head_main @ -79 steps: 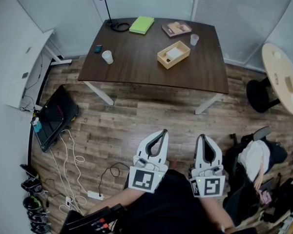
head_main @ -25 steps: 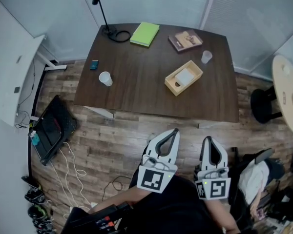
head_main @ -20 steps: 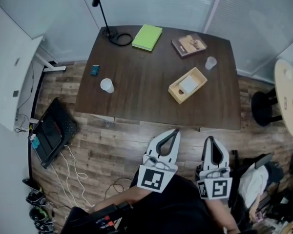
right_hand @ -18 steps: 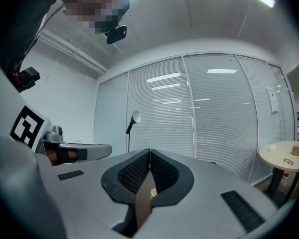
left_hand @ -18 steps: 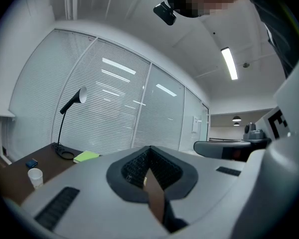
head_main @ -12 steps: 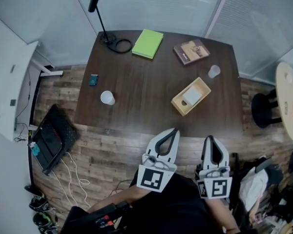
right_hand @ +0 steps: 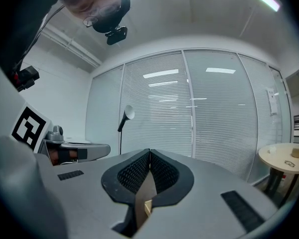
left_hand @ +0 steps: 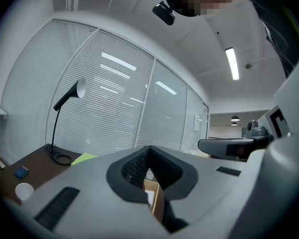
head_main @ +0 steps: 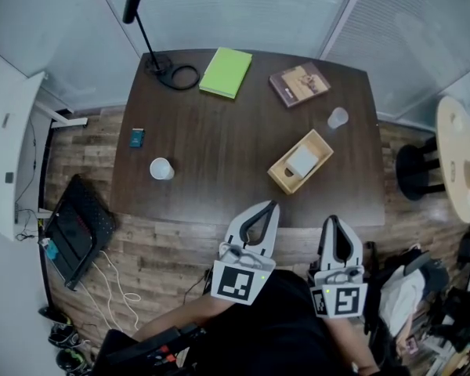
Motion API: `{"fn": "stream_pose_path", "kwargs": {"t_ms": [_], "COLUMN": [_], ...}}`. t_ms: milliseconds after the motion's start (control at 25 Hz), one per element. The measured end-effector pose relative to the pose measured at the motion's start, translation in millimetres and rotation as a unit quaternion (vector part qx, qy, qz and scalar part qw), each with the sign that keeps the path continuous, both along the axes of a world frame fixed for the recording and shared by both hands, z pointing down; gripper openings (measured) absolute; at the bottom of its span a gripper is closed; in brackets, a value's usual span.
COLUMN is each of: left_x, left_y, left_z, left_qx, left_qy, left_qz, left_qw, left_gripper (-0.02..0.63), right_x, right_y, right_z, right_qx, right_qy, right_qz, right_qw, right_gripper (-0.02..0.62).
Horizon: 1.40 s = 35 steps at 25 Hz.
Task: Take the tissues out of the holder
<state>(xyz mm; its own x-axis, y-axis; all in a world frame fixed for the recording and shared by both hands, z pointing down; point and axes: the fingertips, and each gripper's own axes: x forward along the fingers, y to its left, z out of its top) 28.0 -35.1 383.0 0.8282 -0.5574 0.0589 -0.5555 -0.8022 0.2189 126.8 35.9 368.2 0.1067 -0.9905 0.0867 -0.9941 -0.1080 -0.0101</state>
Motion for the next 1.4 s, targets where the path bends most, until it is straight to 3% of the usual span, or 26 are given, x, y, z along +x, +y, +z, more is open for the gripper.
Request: {"fn": "stream_pose_path", "kwargs": {"t_ms": [280, 480, 680, 1000, 1400], "left_x": [14, 37, 53, 59, 59], "left_y": [1, 2, -2, -13, -42], "left_z": [7, 6, 10, 17, 22], "left_qx": [0.0, 0.011, -0.003, -0.001, 0.001], "left_qy": [-0.017, -0.027, -0.027, -0.024, -0.023], "left_qz": [-0.004, -0.024, -0.051, -0.081, -0.062], "left_qw": [0.9998, 0.9993, 0.9983, 0.9965, 0.9978], "left_gripper": [0.0, 0.0, 0.0, 0.0, 0.0], "right_x": [17, 37, 55, 68, 67], "right_y": [7, 1, -12, -29, -72], "right_z": [3, 6, 4, 18, 37], "right_qx": [0.003, 0.011, 0.017, 0.005, -0.028], "right_qy": [-0.01, -0.02, -0.028, -0.044, -0.049], "right_qz": [0.002, -0.023, -0.053, -0.085, -0.109], "right_qw": [1.0, 0.999, 0.998, 0.995, 0.992], "right_gripper": [0.011, 0.011, 0.011, 0.011, 0.012]}}
